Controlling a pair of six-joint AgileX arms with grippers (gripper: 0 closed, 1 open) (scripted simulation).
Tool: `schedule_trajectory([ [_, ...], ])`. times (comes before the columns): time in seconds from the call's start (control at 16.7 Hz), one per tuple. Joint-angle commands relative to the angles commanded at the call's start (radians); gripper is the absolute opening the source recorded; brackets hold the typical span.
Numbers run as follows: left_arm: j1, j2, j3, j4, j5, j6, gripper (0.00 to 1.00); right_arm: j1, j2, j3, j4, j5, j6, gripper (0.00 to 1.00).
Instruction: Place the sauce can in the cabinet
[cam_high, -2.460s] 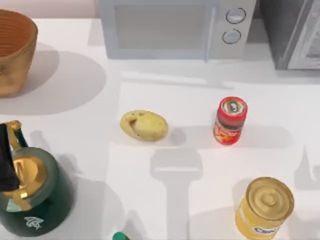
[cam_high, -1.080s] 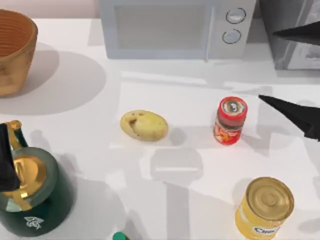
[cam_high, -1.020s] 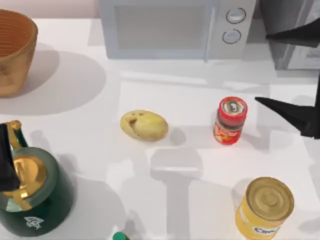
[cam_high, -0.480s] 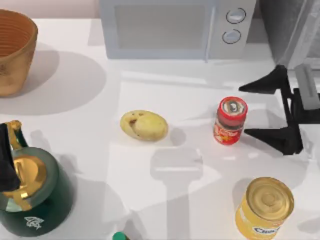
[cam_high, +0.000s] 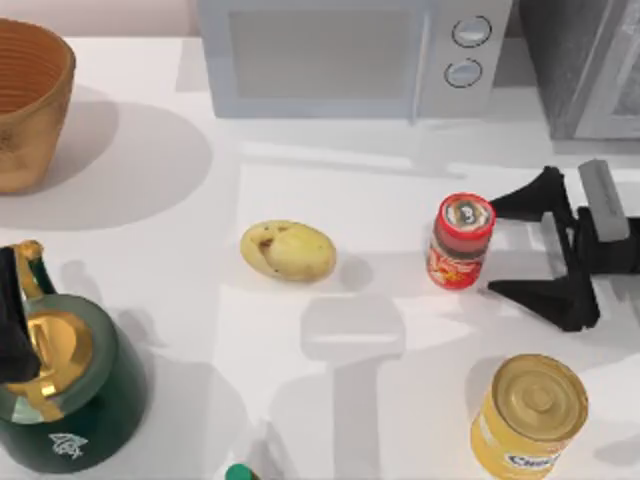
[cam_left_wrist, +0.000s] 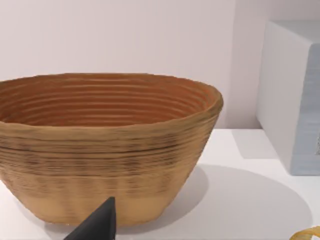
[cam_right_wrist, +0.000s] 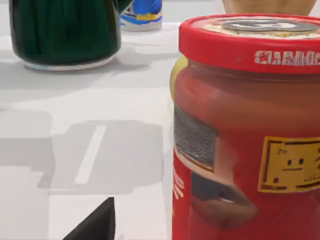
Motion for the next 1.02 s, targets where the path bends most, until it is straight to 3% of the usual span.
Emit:
schedule_trajectory([
  [0.24,0.0,0.0,0.0,0.0,0.0,0.0,1.0,0.005,0.011,0.006,0.018,0.006,0.012,1.0],
  [0.42,0.0,0.0,0.0,0.0,0.0,0.0,1.0,-0.002,0.045,0.03,0.117,-0.002,0.101,1.0],
  [1.02,0.0,0.0,0.0,0.0,0.0,0.0,1.0,0.075,0.169,0.02,0.824,0.079,0.682,1.0],
])
